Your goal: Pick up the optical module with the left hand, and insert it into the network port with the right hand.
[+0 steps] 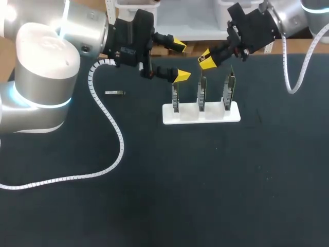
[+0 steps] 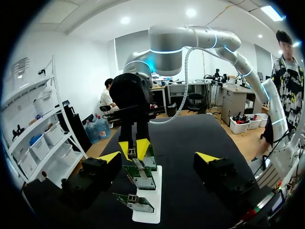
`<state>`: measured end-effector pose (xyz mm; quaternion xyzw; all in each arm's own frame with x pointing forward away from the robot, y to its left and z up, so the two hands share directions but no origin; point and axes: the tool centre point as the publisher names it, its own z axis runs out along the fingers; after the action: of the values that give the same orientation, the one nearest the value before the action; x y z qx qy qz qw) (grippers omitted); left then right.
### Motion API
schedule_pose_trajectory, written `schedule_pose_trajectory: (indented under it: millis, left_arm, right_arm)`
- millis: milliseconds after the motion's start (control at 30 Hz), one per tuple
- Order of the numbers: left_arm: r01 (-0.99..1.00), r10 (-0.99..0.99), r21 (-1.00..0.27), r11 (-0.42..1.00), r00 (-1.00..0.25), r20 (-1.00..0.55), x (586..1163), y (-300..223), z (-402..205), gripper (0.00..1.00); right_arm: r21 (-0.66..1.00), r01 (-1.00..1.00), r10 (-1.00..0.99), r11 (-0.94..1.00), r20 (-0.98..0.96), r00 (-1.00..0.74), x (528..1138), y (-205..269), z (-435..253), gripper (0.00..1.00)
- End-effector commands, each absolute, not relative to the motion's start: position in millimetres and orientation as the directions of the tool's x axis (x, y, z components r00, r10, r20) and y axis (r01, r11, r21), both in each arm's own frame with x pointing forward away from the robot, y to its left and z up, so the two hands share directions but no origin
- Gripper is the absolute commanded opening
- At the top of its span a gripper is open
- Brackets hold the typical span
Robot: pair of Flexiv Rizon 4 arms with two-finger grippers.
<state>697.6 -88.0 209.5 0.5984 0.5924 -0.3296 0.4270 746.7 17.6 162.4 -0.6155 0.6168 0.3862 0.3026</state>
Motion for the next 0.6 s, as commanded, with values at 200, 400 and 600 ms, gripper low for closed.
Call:
schedule_pose_trajectory:
  millis: [200, 400, 600]
  left_arm:
    - [0.99, 0.432, 0.12, 0.07, 0.078, -0.898, 697.0, -88.7, 210.0, 1.0]
    - [0.99, 0.432, 0.12, 0.07, 0.078, -0.898, 697.0, -88.7, 210.0, 1.0]
    - [0.99, 0.432, 0.12, 0.07, 0.078, -0.898, 697.0, -88.7, 210.0, 1.0]
  right_arm:
    - [0.094, -0.995, -0.513, -0.024, -0.856, -0.069, 745.8, 11.4, 160.1, 0.0]
    - [0.107, -0.994, -0.495, 0.002, -0.864, -0.094, 743.2, 12.4, 157.4, 0.0]
    - [0.1, -0.995, -0.494, 0.006, -0.865, -0.09, 742.6, 12.8, 156.7, 0.0]
